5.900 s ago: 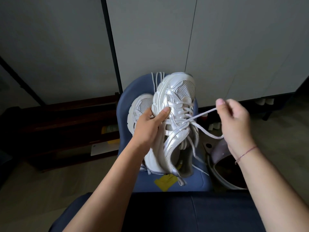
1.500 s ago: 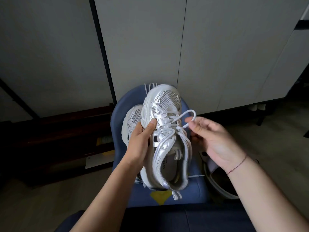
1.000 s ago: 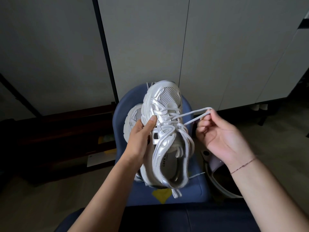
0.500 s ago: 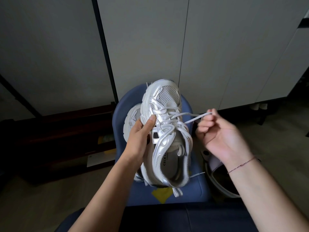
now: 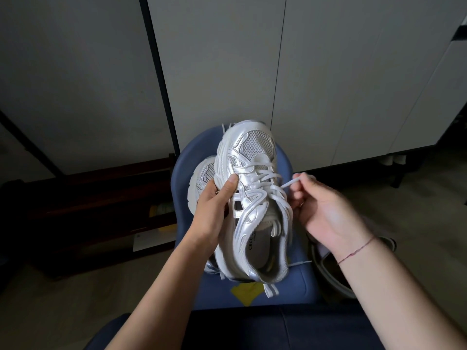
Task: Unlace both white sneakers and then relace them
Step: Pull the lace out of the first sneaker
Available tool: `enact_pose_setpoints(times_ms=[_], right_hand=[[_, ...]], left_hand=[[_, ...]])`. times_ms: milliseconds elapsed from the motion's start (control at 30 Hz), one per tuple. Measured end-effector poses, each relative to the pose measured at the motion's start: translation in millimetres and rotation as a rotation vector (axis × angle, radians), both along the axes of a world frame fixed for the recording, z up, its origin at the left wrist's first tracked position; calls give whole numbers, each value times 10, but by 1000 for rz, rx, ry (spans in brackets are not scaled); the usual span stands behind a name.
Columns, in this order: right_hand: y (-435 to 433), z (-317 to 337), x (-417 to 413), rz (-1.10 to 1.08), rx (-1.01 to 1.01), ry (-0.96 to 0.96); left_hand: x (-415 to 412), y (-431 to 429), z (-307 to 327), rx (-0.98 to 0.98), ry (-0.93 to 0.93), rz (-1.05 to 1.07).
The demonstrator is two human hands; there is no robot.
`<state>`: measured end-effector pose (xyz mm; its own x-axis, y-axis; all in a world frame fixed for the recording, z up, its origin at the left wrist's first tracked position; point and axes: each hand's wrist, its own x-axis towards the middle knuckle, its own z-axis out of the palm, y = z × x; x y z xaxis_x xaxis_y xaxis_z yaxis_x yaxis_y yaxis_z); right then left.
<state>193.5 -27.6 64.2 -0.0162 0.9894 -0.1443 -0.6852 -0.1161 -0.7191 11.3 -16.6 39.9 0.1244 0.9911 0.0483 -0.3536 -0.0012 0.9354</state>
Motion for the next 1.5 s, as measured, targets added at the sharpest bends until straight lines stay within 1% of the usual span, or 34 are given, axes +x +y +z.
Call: enact_pose_setpoints(times_ms=[100, 133, 167, 200, 233, 300, 333, 400, 467, 533, 667, 733, 800, 867, 933, 967, 1067, 1133, 1233, 1300, 1500], right_hand=[[74, 53, 199, -34, 44, 297], [87, 55, 253, -58, 55, 360], [93, 49, 282, -80, 49, 368], [90, 37, 282, -91, 38, 328], [80, 22, 244, -94, 19, 236], [17, 3, 98, -37, 7, -7], [-13, -17, 30, -2, 24, -100], [-69, -40, -79, 18, 91, -241], [-83, -35, -125, -23, 100, -336], [-52, -11, -102, -77, 75, -287], [56, 85, 175, -213, 81, 17], [85, 101, 310, -254, 60, 100], [83, 57, 310, -250, 27, 37], [51, -7, 183, -186, 22, -133], [9, -55, 23, -92, 46, -283], [-11, -73, -43, -65, 60, -329], [-32, -112, -152, -82, 132, -439], [0, -101, -144, -155, 147, -424], [83, -28, 9, -308, 103, -230], [130, 5, 139, -381, 75, -150], [181, -51, 254, -439, 64, -92]], left_hand=[[-20, 5, 5, 4, 18, 0], [-23, 9, 2, 9, 23, 1], [-24, 13, -1, 9, 24, 2], [-21, 16, -3, 6, 24, 1], [-15, 15, -5, 1, 25, -2], [4, 14, -9, -2, 23, -5], [11, 13, -8, -3, 18, -3], [18, 13, -3, -2, 16, 6], [19, 17, -10, 0, 21, 13], [10, 17, -18, -3, 16, 14], [-27, 7, 2, -6, 14, -2], [-42, 15, 10, -8, 6, 9], [-46, 27, 2, -8, 16, 14], [-27, 29, -11, -10, 25, 12], [-4, 28, -18, -16, 29, 18], [3, 28, -20, -14, 37, 19], [9, 32, -30, -6, 57, 25], [-1, 32, -27, -7, 58, 22], [-28, 32, -10, -10, 54, 13], [-41, 41, -7, -11, 51, 21], [-6, 40, -11, 14, 86, 29]])
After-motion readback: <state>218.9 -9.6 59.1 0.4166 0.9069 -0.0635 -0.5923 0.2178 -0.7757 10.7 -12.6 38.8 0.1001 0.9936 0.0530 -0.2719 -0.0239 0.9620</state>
